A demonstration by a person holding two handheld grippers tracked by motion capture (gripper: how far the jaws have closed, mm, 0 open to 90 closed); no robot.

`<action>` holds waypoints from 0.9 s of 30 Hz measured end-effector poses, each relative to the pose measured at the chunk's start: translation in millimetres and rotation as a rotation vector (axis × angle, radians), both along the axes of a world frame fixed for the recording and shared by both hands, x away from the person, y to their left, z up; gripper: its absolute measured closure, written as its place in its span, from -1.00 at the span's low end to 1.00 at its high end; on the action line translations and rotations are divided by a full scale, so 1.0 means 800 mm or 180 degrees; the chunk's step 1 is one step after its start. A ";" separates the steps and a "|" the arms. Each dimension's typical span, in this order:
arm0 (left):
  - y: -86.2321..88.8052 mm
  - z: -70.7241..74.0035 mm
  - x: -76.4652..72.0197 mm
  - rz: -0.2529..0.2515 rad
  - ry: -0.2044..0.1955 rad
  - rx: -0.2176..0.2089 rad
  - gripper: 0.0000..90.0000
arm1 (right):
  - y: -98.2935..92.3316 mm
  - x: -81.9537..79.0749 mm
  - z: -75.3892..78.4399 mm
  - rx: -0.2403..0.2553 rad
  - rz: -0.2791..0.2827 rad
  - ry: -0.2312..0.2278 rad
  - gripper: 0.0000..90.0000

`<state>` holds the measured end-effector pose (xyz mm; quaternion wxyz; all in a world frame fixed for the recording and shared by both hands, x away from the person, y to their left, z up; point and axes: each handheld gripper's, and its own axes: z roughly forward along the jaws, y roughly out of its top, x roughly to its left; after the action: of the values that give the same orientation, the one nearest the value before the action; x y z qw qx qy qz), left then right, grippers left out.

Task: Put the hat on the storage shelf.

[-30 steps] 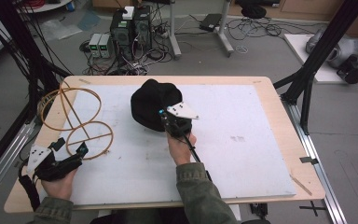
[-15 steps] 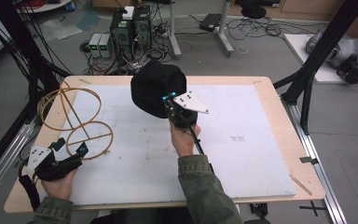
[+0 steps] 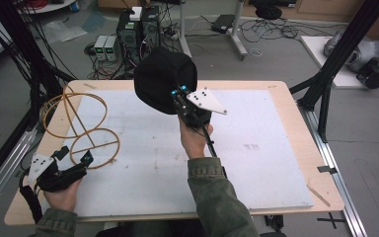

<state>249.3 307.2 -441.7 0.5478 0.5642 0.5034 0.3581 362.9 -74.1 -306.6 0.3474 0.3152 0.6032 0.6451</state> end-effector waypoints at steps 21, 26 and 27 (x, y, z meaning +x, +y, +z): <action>-0.001 0.000 0.000 -0.0014 -0.0009 -0.0015 -0.67 | 0.046 -0.002 0.040 0.0218 0.0539 -0.0278 0.94; 0.000 0.000 0.001 -0.0005 0.0003 -0.0008 -0.67 | 0.061 0.000 0.044 0.0252 0.0633 -0.0253 0.94; 0.000 0.000 0.001 -0.0006 0.0006 -0.0010 -0.67 | 0.066 0.001 0.045 0.0261 0.0638 -0.0248 0.94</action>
<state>249.8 307.5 -442.0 0.5486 0.5642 0.5039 0.3562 363.8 -21.7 -270.6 0.2910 0.2419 0.5908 0.7125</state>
